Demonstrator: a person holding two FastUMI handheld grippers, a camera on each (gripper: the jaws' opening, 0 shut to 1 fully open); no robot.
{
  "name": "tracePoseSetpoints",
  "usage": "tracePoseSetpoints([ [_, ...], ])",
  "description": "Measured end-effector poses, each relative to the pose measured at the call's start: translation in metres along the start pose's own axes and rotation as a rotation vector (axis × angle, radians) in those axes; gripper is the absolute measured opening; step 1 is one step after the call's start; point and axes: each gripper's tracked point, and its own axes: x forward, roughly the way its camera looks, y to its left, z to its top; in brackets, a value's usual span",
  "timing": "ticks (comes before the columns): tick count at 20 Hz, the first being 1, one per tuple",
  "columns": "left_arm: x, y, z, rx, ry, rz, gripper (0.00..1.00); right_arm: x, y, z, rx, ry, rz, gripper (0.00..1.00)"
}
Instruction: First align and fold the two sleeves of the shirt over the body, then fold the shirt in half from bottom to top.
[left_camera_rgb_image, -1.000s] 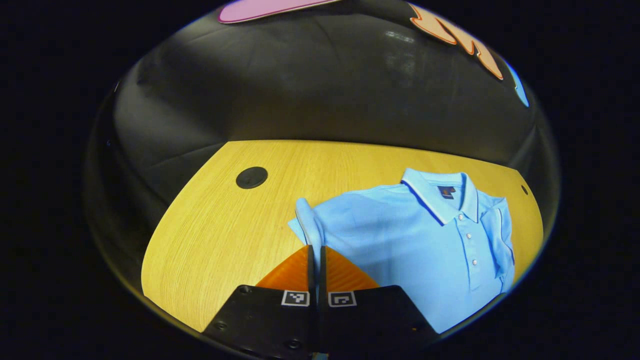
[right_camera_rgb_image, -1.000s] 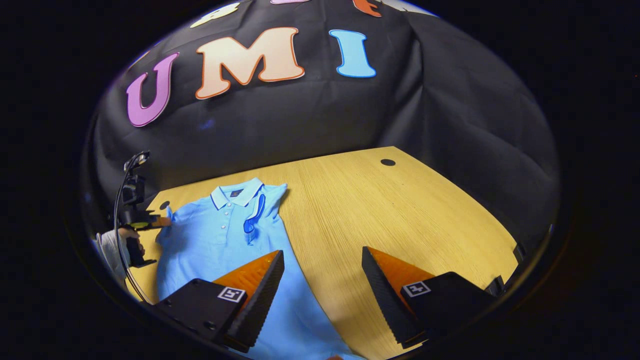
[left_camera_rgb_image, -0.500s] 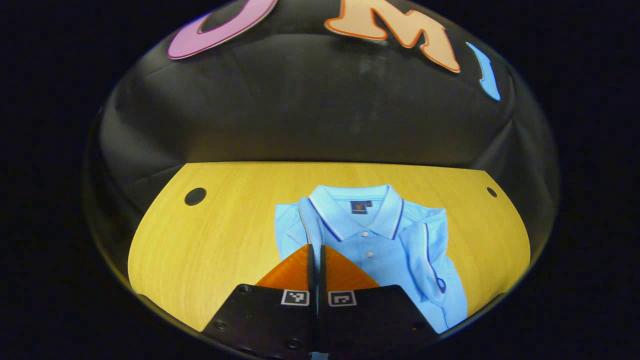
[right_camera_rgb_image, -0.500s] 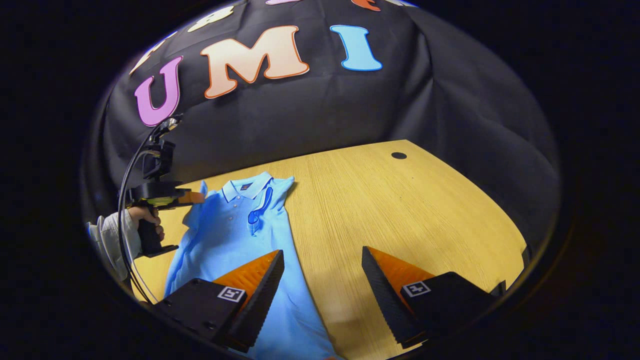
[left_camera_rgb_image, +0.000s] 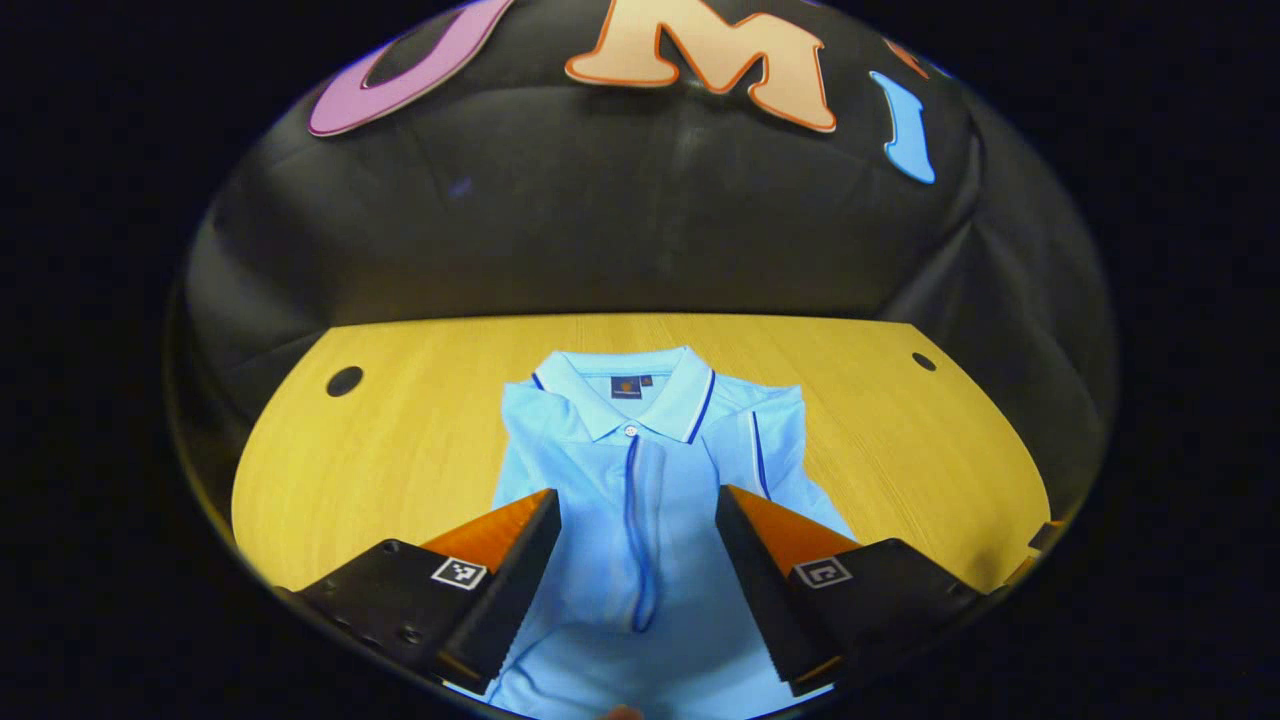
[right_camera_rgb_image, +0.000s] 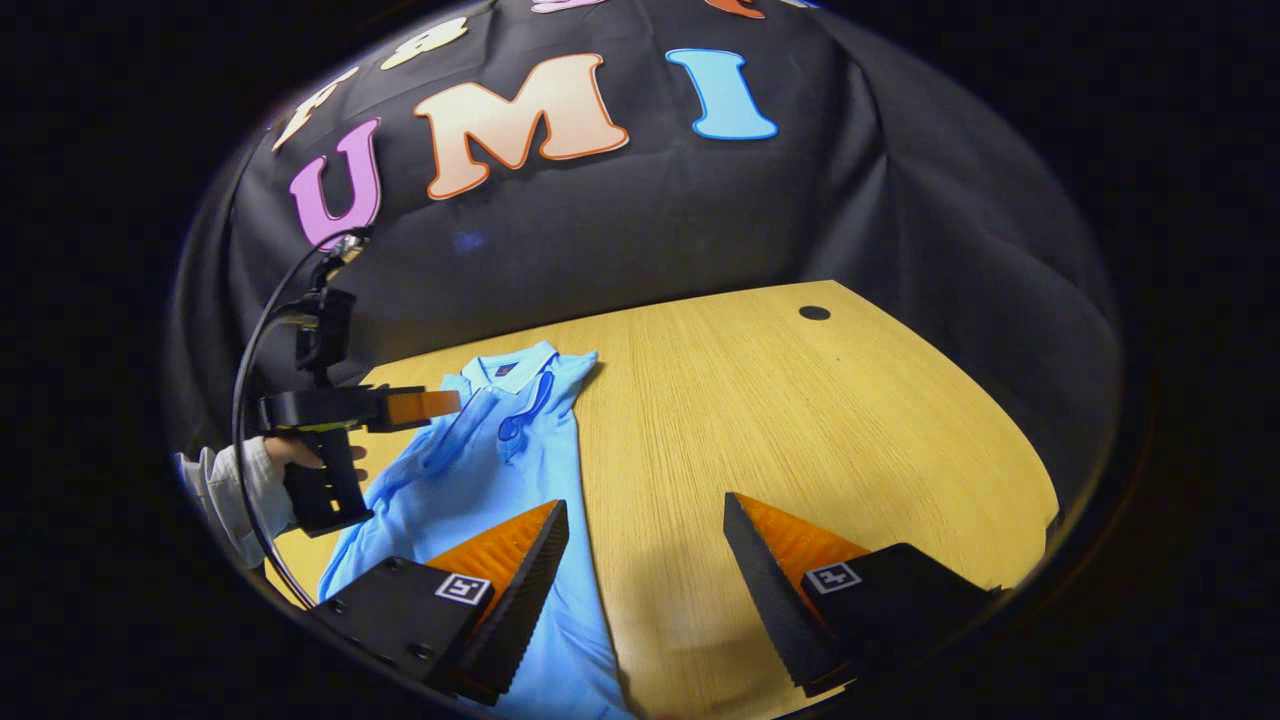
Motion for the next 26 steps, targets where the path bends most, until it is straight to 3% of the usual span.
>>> tracePoseSetpoints([
  [6, -0.113, 0.057, -0.029, 0.006, -0.083, 0.119, 0.95, -0.018, 0.021, -0.019, -0.085, -0.013, 0.059, 0.98],
  [13, -0.224, 0.095, -0.114, 0.056, -0.046, 0.177, 0.95, -0.069, 0.037, -0.090, -0.184, 0.053, 0.048, 0.98],
  [21, -0.273, 0.090, -0.241, 0.063, 0.133, 0.139, 0.95, -0.124, 0.034, -0.165, -0.274, 0.121, -0.015, 0.98],
  [26, -0.285, 0.079, -0.272, 0.091, 0.162, 0.112, 0.96, -0.134, 0.027, -0.199, -0.237, 0.174, -0.043, 0.94],
])
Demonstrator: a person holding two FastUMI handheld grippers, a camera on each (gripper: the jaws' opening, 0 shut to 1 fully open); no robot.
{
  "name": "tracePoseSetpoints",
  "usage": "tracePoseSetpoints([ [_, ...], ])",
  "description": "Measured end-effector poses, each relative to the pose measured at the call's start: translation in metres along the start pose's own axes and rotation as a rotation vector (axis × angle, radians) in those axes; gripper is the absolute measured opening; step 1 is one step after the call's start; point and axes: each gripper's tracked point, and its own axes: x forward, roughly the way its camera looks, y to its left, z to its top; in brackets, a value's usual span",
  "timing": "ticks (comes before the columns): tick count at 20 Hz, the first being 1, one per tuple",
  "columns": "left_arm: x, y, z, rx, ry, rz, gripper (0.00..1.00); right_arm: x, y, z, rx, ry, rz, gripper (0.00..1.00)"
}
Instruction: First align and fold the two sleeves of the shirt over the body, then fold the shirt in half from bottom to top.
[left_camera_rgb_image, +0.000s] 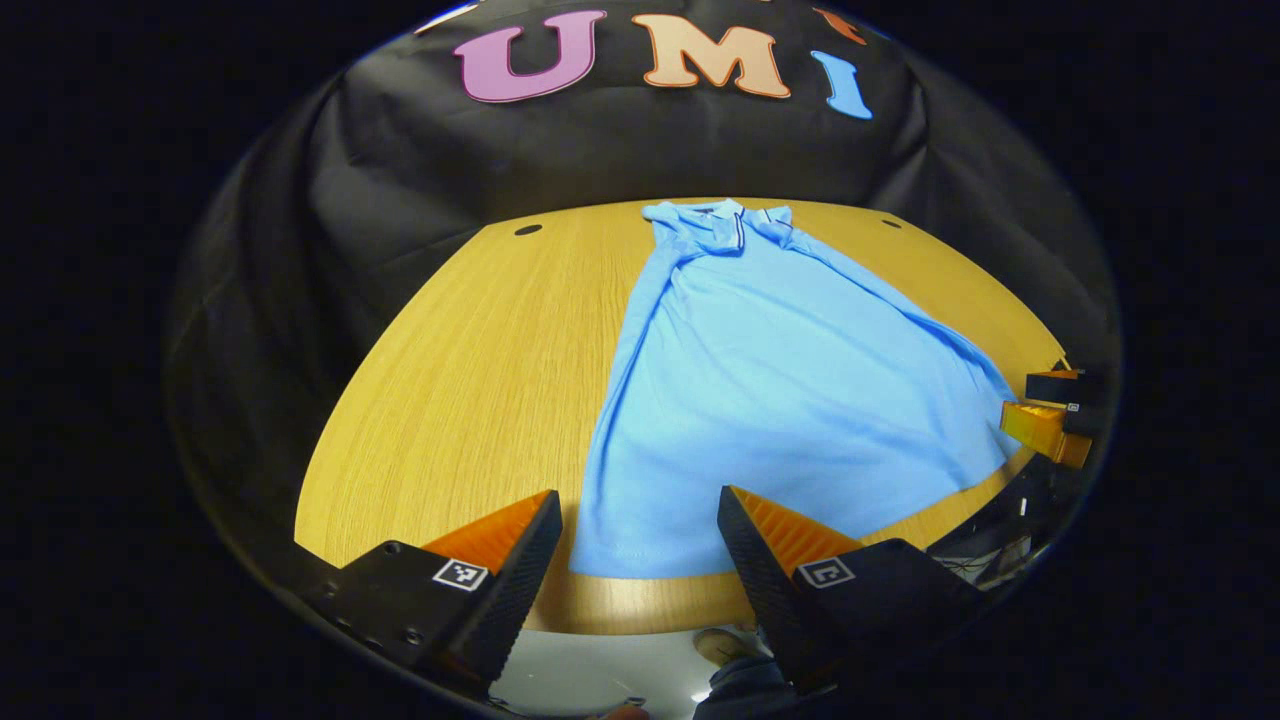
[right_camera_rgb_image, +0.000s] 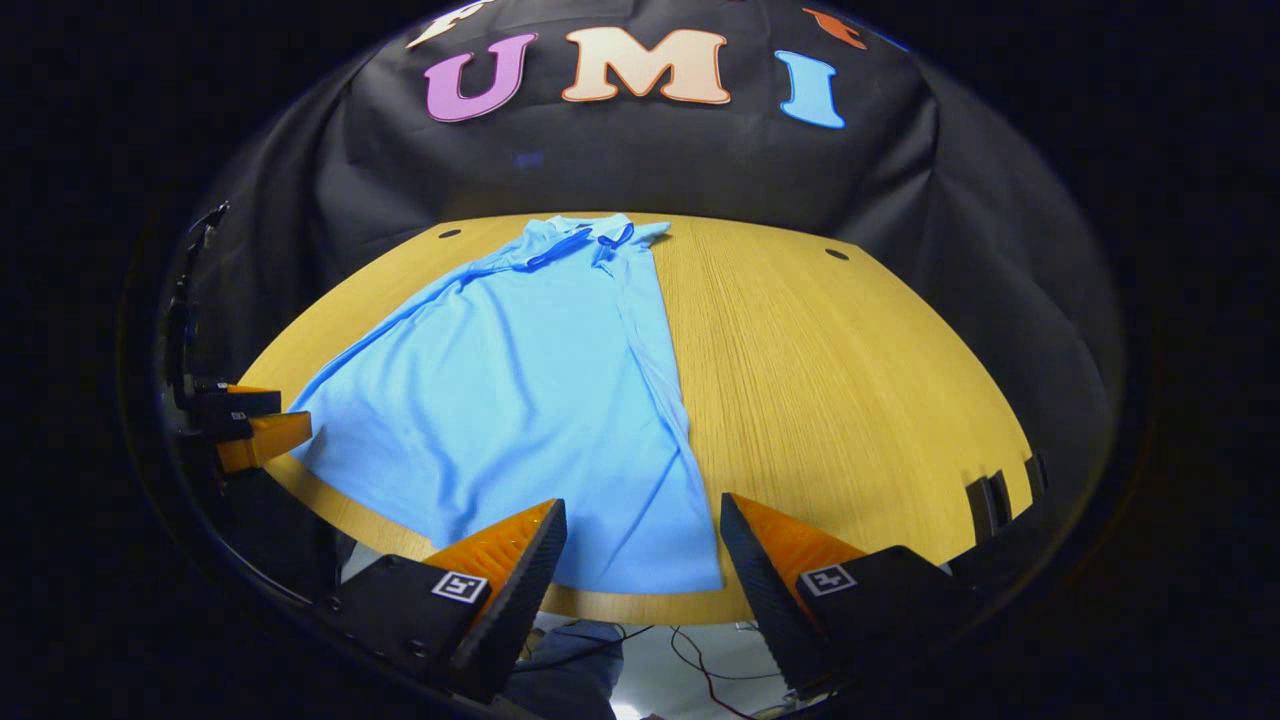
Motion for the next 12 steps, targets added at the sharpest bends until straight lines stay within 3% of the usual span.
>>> tracePoseSetpoints([
  [4, 0.000, -0.003, 0.001, 0.024, -0.038, -0.014, 0.93, 0.004, -0.001, -0.010, 0.030, 0.016, -0.018, 0.98],
  [7, 0.004, -0.009, -0.003, -0.055, -0.066, -0.057, 0.93, 0.006, 0.015, -0.012, 0.056, 0.033, 0.035, 0.94],
  [9, 0.003, -0.010, -0.003, -0.094, -0.080, -0.038, 0.83, 0.006, 0.027, -0.011, 0.025, 0.038, 0.075, 0.67],
  [11, 0.004, -0.021, -0.003, -0.088, -0.071, -0.070, 0.71, 0.005, 0.037, -0.011, 0.019, 0.041, 0.103, 0.38],
  [12, 0.005, -0.025, -0.006, -0.090, -0.061, -0.079, 0.47, 0.005, 0.039, -0.011, 0.028, 0.046, 0.109, 0.12],
])
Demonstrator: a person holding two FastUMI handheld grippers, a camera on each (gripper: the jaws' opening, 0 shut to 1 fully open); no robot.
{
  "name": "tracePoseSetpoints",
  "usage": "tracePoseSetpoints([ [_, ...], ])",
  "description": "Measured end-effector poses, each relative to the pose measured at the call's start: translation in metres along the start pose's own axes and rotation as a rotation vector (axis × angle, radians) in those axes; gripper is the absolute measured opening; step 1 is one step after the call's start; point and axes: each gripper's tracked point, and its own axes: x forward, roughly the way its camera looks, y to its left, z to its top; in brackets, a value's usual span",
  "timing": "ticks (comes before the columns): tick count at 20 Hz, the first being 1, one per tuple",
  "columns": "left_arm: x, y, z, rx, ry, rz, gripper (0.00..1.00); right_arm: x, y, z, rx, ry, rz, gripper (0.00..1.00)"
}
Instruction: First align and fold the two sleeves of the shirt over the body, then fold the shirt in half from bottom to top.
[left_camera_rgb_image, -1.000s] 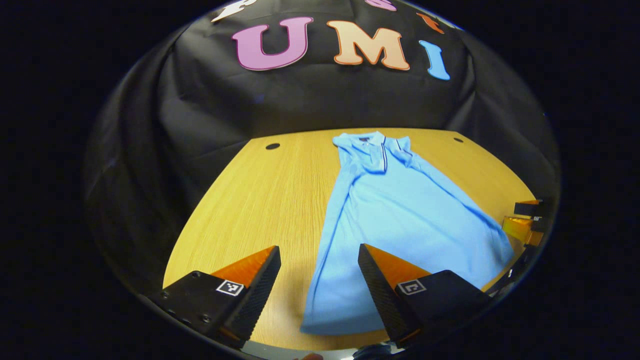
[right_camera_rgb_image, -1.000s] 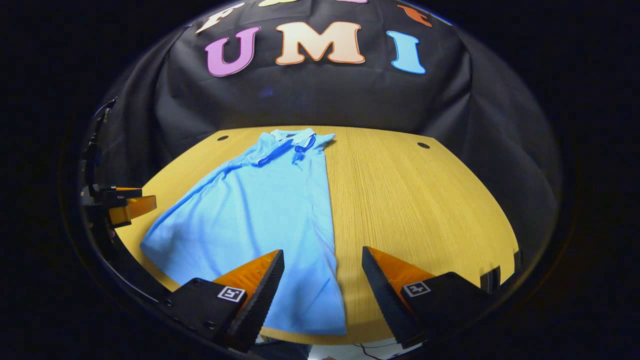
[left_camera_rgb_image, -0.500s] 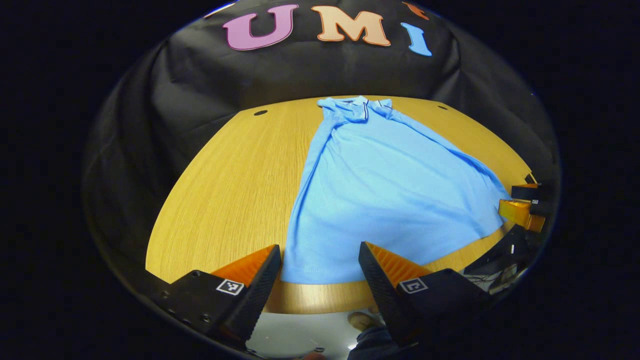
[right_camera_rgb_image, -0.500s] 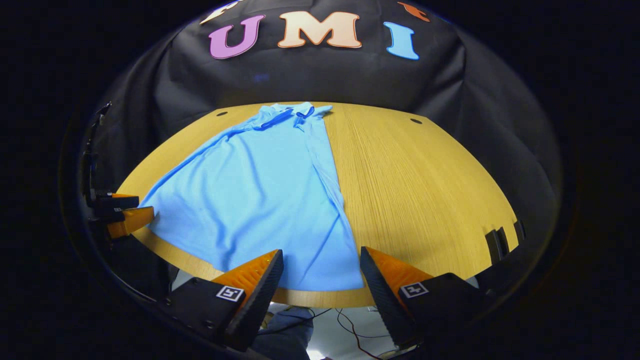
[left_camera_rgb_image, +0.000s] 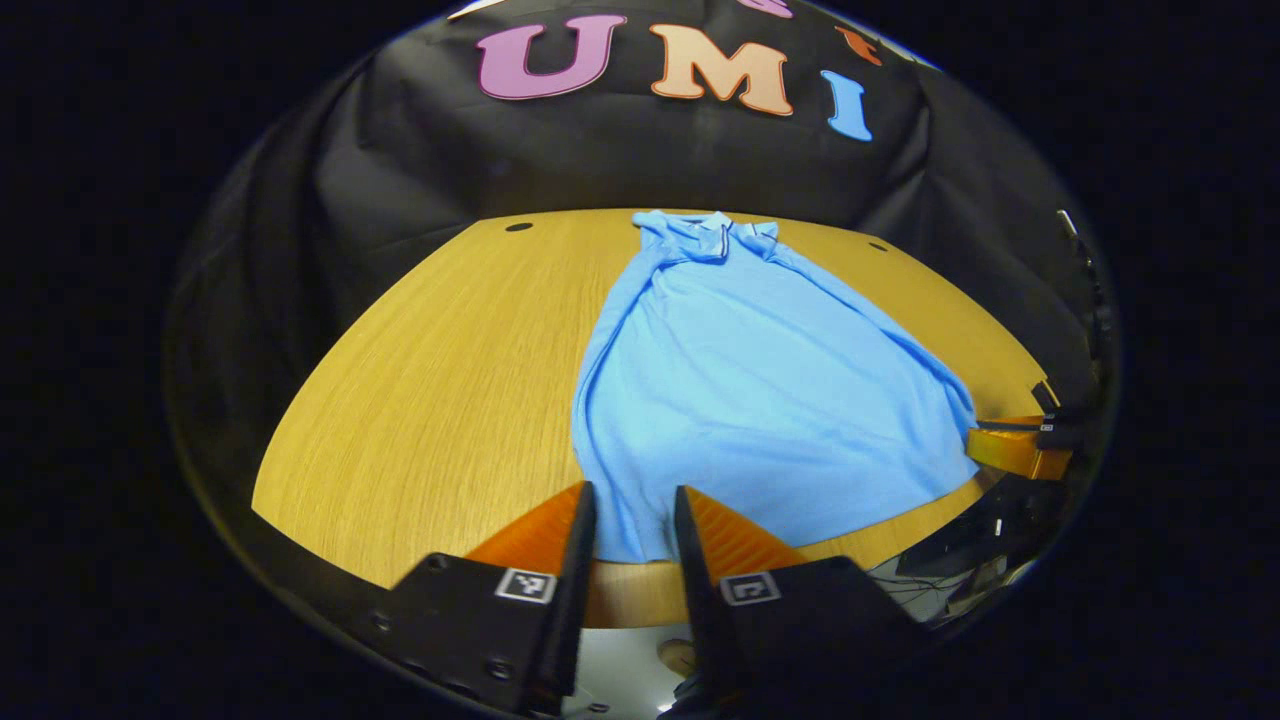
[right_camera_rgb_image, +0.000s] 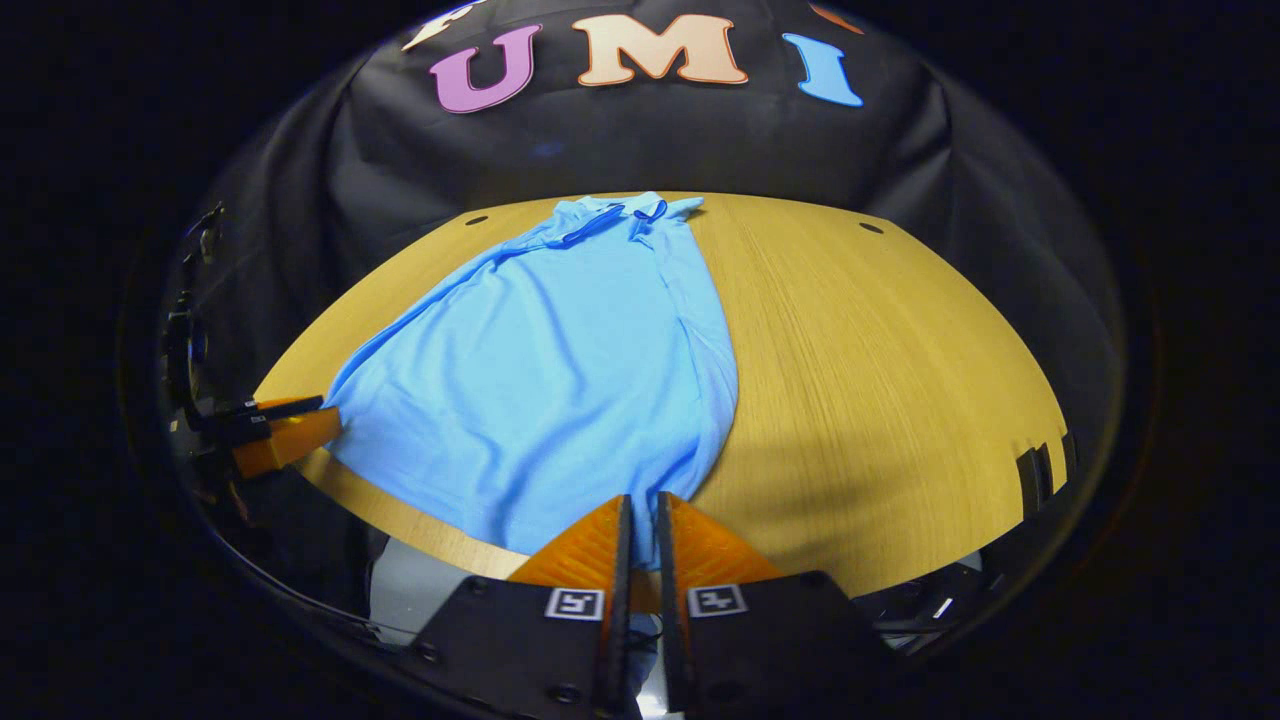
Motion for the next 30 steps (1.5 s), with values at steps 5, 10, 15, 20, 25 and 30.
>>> tracePoseSetpoints([
  [5, 0.001, -0.006, 0.003, -0.077, 0.019, -0.031, 0.00, 0.003, 0.004, 0.002, 0.073, 0.031, 0.004, 0.03],
  [10, -0.002, -0.005, 0.011, -0.047, 0.085, -0.048, 0.00, -0.004, 0.006, 0.036, 0.071, -0.044, 0.000, 0.03],
  [15, 0.000, -0.011, 0.077, -0.054, -0.029, -0.089, 0.00, -0.006, -0.001, 0.090, 0.098, -0.124, 0.009, 0.02],
  [20, 0.026, -0.016, 0.134, -0.018, -0.044, -0.085, 0.02, 0.018, -0.016, 0.160, 0.142, -0.175, 0.038, 0.02],
  [25, 0.075, -0.005, 0.203, 0.004, -0.064, -0.015, 0.00, 0.063, -0.029, 0.242, 0.166, -0.235, 0.075, 0.02],
  [30, 0.130, 0.006, 0.265, -0.018, -0.085, 0.010, 0.00, 0.117, -0.043, 0.324, 0.205, -0.299, 0.091, 0.02],
])
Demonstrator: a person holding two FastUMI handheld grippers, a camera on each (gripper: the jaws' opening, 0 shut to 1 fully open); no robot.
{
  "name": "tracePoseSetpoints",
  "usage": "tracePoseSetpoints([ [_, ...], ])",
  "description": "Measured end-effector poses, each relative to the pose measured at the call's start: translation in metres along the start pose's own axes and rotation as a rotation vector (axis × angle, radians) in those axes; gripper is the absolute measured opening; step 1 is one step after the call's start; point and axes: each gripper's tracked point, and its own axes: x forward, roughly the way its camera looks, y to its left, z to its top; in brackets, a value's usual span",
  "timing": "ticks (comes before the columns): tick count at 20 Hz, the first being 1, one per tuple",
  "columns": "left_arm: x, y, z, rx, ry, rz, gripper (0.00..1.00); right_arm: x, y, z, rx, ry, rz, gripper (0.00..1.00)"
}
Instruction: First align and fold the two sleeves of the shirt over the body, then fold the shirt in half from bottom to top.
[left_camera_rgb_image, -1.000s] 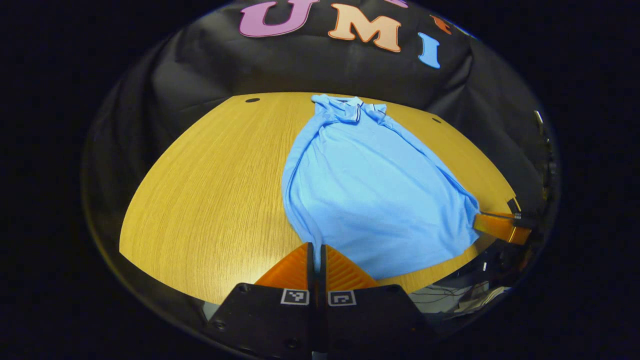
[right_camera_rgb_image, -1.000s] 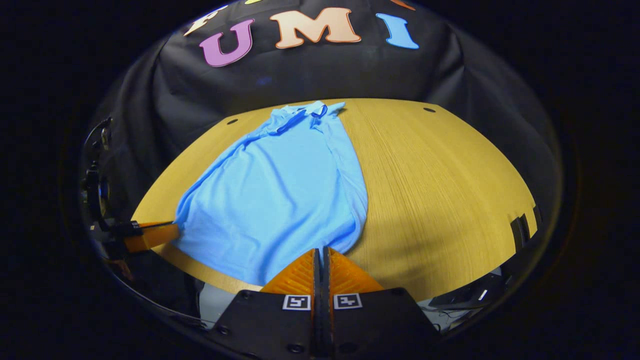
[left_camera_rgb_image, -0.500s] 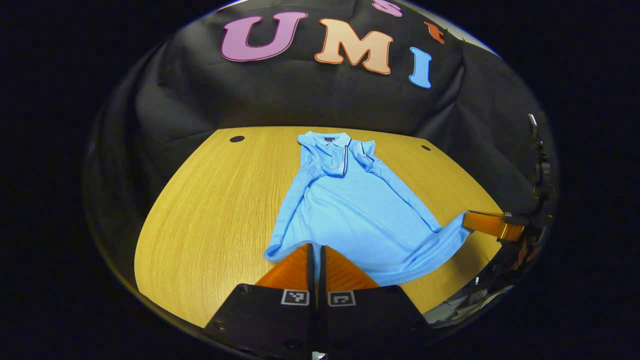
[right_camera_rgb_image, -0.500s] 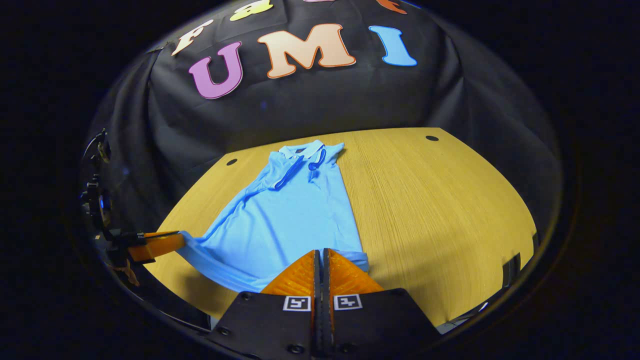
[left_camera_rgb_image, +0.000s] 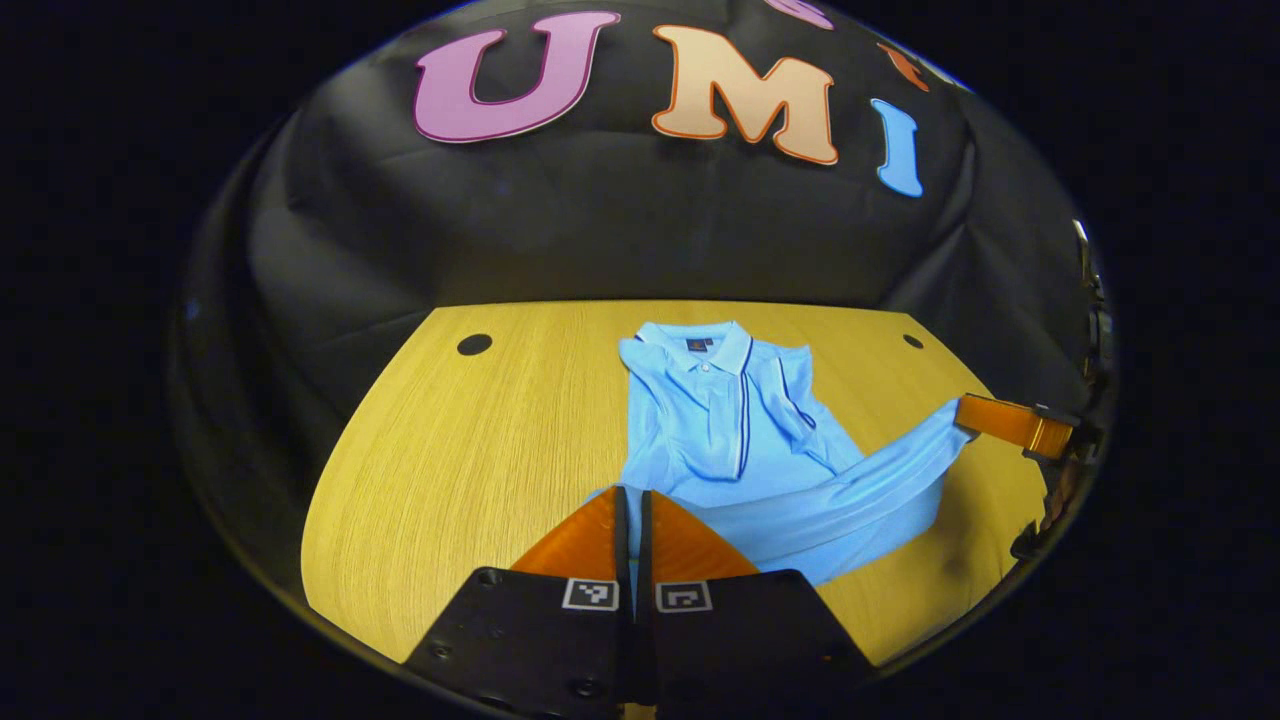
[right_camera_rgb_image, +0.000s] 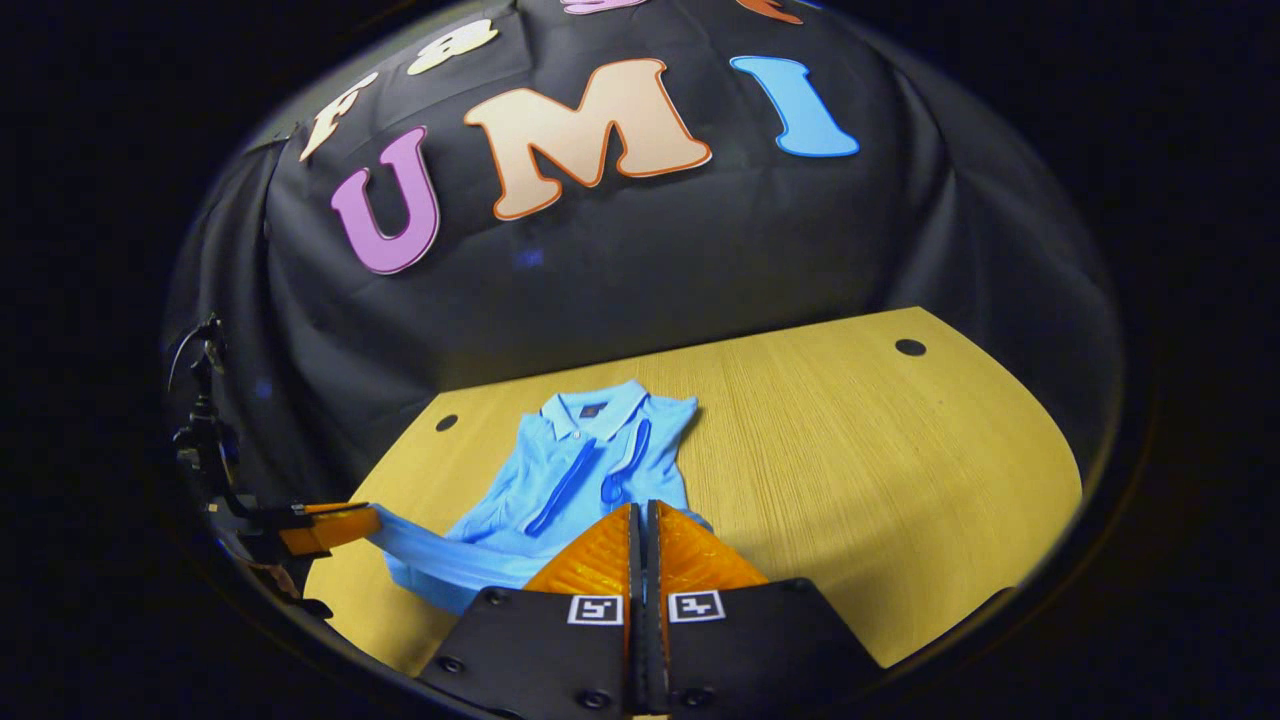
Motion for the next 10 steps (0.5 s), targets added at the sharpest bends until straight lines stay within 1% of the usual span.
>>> tracePoseSetpoints([
  [3, 0.039, 0.007, 0.024, 0.015, -0.003, 0.013, 0.00, 0.048, -0.001, 0.024, -0.020, -0.019, -0.002, 0.02],
  [6, 0.082, 0.014, 0.048, -0.002, -0.003, 0.028, 0.00, 0.094, -0.002, 0.039, -0.009, -0.030, -0.007, 0.02],
  [8, 0.113, 0.019, 0.062, -0.032, 0.003, 0.036, 0.00, 0.124, -0.006, 0.040, 0.016, -0.014, -0.011, 0.02],
  [10, 0.140, 0.021, 0.080, -0.068, -0.015, 0.040, 0.00, 0.154, -0.012, 0.035, 0.036, 0.005, -0.023, 0.02],
])
